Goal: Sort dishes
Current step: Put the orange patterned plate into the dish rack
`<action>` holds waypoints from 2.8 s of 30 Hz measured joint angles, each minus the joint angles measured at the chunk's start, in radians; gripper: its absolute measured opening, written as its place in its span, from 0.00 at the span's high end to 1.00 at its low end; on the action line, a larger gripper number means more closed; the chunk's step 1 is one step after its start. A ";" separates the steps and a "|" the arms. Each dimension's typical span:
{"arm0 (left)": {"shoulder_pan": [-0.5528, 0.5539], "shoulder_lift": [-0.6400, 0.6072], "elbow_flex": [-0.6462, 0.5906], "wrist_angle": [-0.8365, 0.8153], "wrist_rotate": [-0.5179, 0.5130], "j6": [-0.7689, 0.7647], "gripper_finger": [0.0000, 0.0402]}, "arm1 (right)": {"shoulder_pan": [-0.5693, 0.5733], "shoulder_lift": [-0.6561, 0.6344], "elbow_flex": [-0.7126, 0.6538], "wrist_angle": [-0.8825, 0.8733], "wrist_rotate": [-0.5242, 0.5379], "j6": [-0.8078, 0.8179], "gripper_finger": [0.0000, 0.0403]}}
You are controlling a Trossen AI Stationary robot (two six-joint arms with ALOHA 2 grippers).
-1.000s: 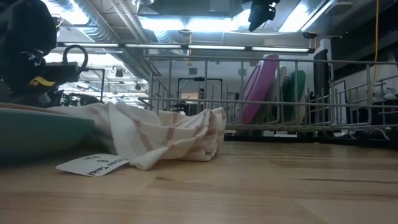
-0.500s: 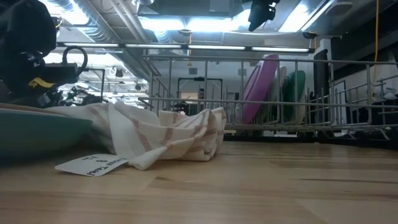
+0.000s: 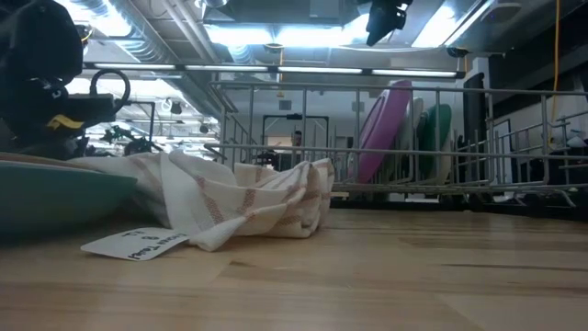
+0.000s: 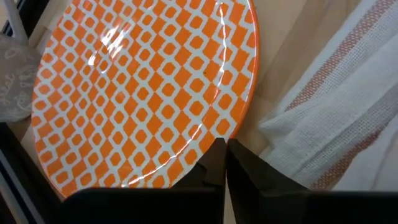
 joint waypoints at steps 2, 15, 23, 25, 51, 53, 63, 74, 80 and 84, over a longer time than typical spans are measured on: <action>0.000 0.000 0.000 0.000 0.002 -0.010 1.00 | 0.000 0.000 0.000 0.014 0.000 -0.030 0.45; -0.001 0.000 0.044 -0.004 0.020 -0.023 1.00 | 0.006 0.046 0.001 0.410 -0.154 -0.331 0.45; -0.002 -0.002 0.051 -0.004 0.041 -0.010 1.00 | 0.066 0.187 0.001 0.595 -0.243 -0.473 0.45; -0.002 -0.005 0.052 -0.005 0.068 -0.009 1.00 | 0.083 0.215 0.001 0.588 -0.203 -0.496 0.45; 0.074 -0.014 0.125 -0.107 -0.162 -0.086 0.75 | 0.163 0.254 0.000 0.453 -0.066 -0.571 0.45; 0.118 -0.014 0.104 -0.110 -0.172 -0.089 0.76 | 0.163 0.254 0.000 0.454 -0.066 -0.571 0.45; 0.248 -0.014 0.068 -0.102 -0.013 -0.047 0.78 | 0.163 0.253 0.000 0.452 -0.066 -0.570 0.45; 0.264 -0.015 0.069 -0.097 0.238 -0.002 0.78 | 0.163 0.252 0.000 0.417 -0.066 -0.568 0.45; 0.264 -0.014 0.069 -0.048 0.435 -0.007 0.79 | 0.163 0.252 0.000 0.386 -0.066 -0.568 0.45; 0.264 -0.014 0.099 -0.053 0.472 -0.033 0.81 | 0.163 0.252 0.000 0.379 -0.066 -0.568 0.45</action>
